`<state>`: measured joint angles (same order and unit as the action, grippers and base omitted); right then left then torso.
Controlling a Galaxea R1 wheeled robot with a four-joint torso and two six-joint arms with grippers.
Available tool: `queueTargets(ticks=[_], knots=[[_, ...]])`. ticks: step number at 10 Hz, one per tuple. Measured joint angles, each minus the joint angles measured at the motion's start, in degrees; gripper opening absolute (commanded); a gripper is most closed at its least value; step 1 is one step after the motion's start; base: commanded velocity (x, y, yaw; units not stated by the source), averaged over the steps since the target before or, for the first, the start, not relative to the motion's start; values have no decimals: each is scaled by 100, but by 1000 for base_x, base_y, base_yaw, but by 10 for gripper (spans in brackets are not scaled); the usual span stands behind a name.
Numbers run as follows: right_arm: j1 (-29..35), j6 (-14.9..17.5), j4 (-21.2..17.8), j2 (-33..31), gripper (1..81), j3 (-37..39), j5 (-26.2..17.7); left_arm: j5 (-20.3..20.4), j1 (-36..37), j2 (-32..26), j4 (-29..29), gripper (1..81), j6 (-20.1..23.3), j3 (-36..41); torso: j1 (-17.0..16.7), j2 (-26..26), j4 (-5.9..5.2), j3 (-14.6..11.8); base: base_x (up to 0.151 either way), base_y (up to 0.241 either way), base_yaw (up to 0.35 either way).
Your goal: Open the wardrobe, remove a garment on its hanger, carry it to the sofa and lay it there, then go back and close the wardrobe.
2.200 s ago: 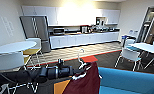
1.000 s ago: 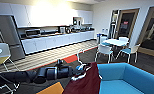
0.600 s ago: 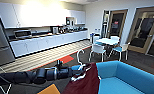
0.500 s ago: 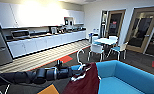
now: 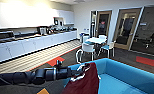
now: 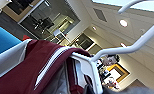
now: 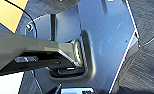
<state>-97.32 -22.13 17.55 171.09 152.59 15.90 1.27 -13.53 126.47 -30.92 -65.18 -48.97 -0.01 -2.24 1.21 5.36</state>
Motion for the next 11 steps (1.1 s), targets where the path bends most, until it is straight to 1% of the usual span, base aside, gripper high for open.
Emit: queueTargets(ticks=[4,11], knots=[[-1,2,0,-1,811,0,-2,2,0,-113,-22,10,-2,35,-2,0,0,0,0,0,-257],[2,2,-2,10,811,2,2,2,2,-127,-39,10,0,51,-2,0,0,0,0,0,-256]])
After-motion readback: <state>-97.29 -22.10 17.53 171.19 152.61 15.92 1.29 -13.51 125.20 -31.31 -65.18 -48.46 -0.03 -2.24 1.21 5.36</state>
